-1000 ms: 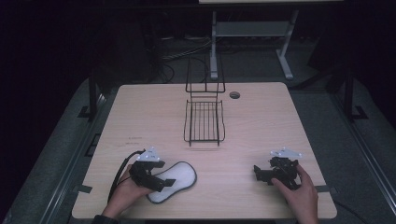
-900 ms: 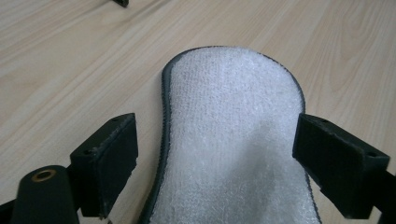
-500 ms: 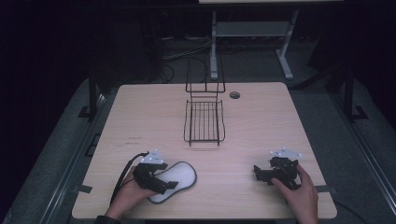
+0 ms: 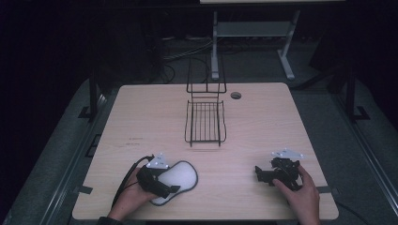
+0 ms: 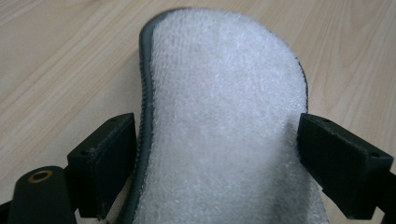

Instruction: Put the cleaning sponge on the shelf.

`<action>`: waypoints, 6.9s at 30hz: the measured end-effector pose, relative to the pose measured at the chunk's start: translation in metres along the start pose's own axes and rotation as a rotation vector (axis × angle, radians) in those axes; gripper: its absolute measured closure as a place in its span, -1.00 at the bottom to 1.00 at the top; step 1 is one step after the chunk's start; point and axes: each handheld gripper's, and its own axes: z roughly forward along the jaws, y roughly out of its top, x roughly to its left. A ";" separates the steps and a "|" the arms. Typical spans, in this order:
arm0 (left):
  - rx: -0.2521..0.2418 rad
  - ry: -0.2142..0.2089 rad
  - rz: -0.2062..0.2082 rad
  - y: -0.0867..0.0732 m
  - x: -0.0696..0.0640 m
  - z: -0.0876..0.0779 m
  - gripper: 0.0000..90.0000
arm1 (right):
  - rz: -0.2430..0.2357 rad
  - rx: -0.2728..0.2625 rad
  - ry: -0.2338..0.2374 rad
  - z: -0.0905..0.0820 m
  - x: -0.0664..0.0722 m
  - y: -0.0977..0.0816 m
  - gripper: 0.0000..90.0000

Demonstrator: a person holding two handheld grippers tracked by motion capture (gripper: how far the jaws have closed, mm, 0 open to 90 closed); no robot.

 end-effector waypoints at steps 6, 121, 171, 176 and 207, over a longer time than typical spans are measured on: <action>0.012 0.014 0.009 0.001 -0.001 0.000 -0.71 | 0.000 0.000 0.000 0.000 0.000 0.000 -1.00; -0.221 -0.027 -0.083 0.050 0.057 -0.078 0.72 | -0.001 0.000 0.000 0.000 0.000 0.000 -1.00; -0.251 -0.013 -0.075 0.125 0.099 -0.042 0.71 | -0.001 0.000 0.000 0.000 0.000 0.000 -1.00; -0.256 -0.019 -0.081 0.132 0.104 -0.035 0.71 | 0.000 0.000 0.000 0.000 0.000 0.000 -1.00; -0.283 -0.071 -0.153 0.173 0.135 0.019 0.71 | 0.001 0.001 0.000 0.000 0.000 0.000 -1.00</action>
